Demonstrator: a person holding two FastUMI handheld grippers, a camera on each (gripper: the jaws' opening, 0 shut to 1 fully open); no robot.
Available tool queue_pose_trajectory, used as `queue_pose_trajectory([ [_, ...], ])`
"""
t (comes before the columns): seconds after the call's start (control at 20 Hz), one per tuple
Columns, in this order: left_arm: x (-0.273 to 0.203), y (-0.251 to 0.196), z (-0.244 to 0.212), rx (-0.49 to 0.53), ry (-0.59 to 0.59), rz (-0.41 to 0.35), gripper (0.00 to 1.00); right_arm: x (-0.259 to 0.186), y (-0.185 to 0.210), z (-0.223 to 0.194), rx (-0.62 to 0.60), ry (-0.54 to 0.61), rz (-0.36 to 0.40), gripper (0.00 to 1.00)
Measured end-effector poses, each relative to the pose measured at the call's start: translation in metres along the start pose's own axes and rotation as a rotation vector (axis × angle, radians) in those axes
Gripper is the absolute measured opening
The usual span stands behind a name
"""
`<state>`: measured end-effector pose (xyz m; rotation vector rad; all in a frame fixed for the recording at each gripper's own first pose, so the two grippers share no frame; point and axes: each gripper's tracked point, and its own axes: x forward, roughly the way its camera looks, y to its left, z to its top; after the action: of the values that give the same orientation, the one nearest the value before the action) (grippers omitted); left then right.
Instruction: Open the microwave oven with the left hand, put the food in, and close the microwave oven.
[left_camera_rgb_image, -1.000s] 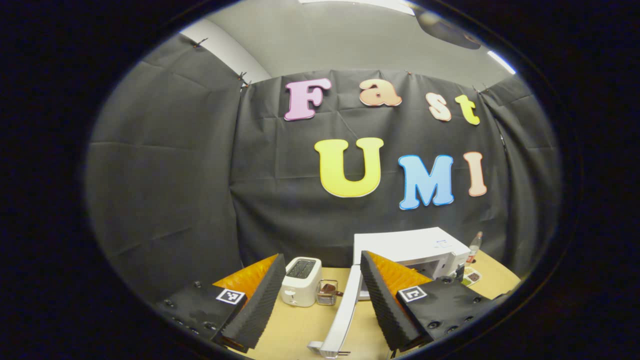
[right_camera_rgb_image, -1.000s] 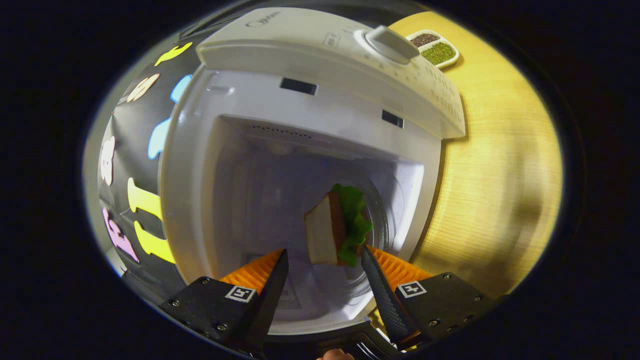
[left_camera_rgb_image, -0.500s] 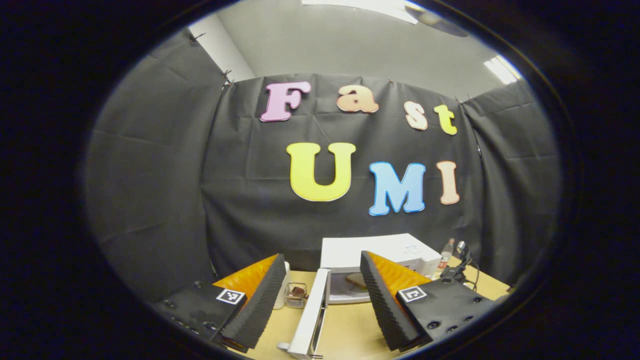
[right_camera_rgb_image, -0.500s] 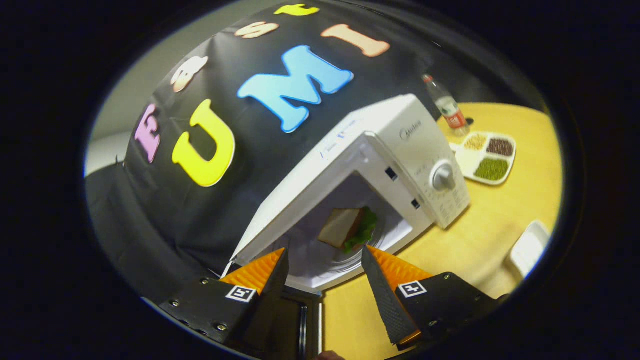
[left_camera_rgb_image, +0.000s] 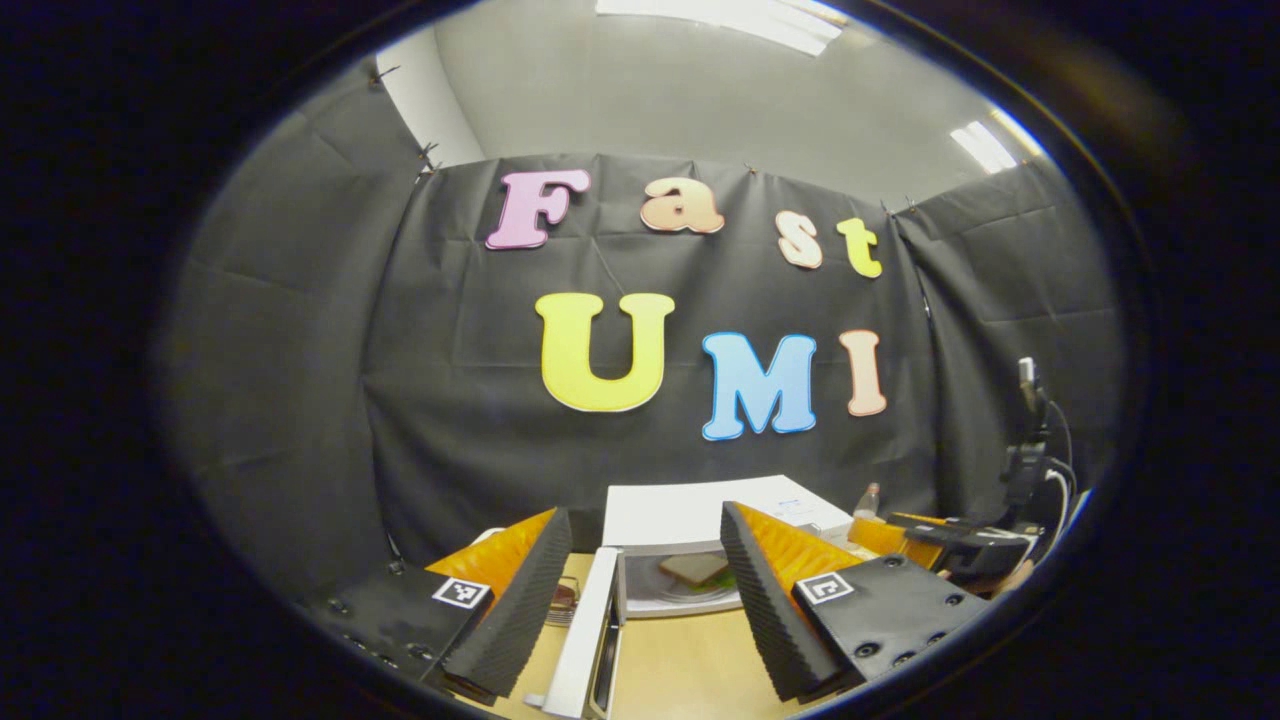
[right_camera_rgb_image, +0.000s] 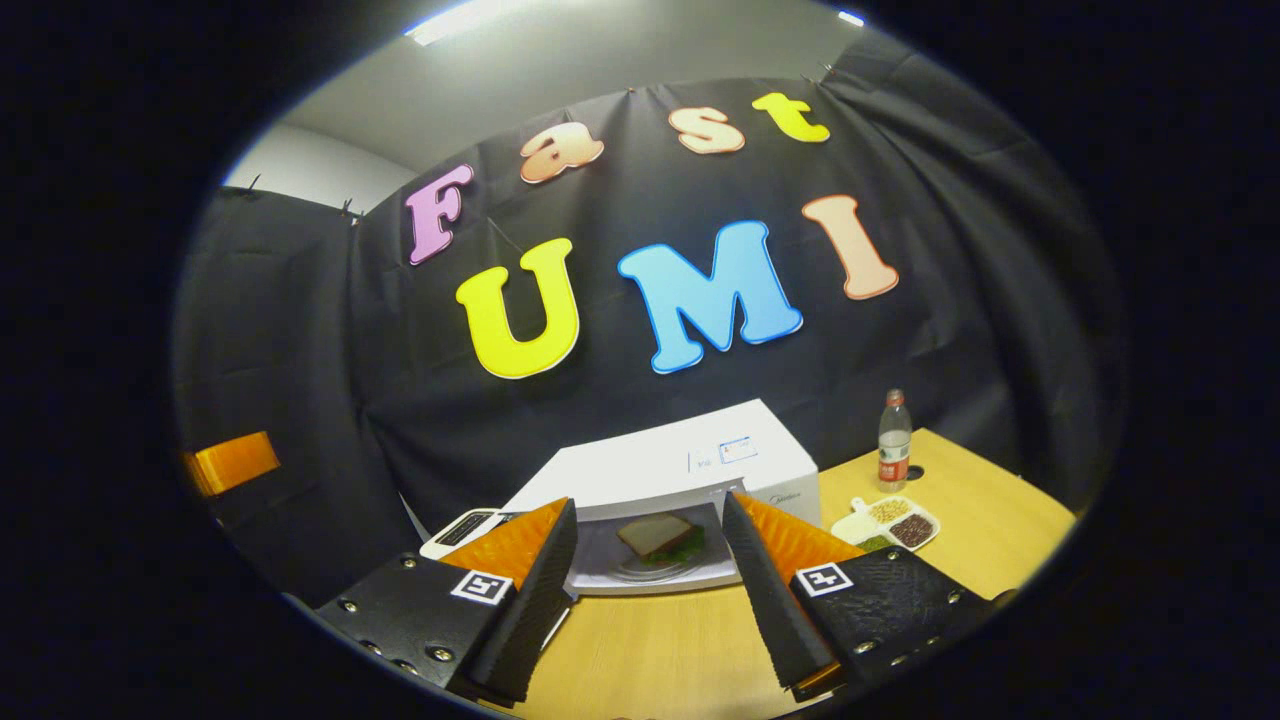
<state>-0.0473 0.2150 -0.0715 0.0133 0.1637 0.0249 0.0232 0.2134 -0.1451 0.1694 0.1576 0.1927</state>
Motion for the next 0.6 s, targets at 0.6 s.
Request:
queue_pose_trajectory([
  [0.6,-0.006,-0.014,-0.032,-0.028,0.059,-0.031,0.77,-0.081,-0.034,0.081,-0.148,-0.120,-0.112,0.87],
])
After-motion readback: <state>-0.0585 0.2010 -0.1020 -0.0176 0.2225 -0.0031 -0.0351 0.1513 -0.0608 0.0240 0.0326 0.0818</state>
